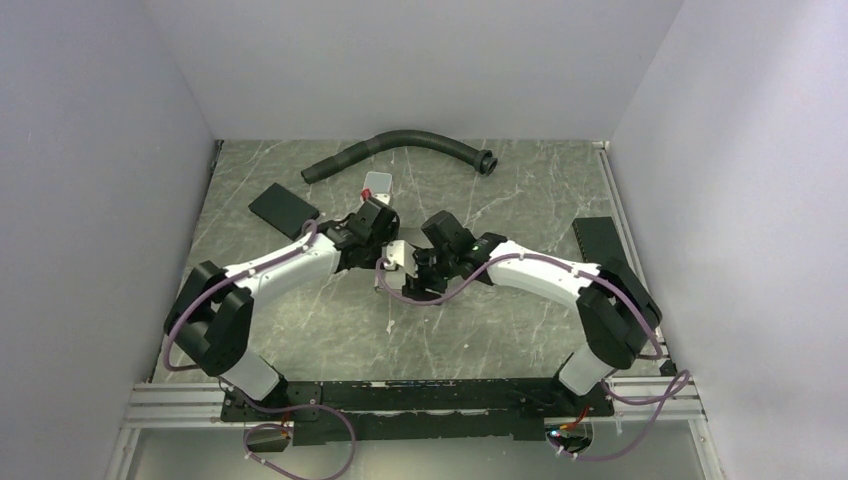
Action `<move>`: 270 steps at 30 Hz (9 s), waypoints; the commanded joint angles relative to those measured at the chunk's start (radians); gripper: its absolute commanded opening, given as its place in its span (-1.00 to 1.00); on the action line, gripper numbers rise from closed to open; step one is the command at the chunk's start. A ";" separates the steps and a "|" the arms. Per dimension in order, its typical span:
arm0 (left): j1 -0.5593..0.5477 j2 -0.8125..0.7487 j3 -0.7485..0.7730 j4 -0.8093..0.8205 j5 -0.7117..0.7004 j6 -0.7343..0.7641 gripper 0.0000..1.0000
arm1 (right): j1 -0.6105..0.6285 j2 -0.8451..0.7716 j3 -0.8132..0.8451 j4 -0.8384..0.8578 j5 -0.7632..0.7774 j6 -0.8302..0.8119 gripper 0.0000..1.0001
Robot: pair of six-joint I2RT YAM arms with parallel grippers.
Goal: Fold the paper box
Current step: Fold the paper box at the center of the board, then pick up the product from the center of the board, then place the product in the paper box, then close the paper box at the center of the board.
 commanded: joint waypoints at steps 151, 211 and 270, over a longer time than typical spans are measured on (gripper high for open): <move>-0.082 0.030 0.028 0.181 0.216 0.802 0.26 | -0.524 -0.232 0.025 -0.342 -0.545 -0.192 0.35; 0.336 -0.094 -0.490 1.022 0.614 0.209 -0.71 | -0.366 0.051 0.003 0.293 -0.163 0.481 -1.00; 0.033 -0.058 -0.407 0.905 0.158 0.168 -1.00 | -0.339 -0.028 -0.020 0.329 0.056 0.691 -1.00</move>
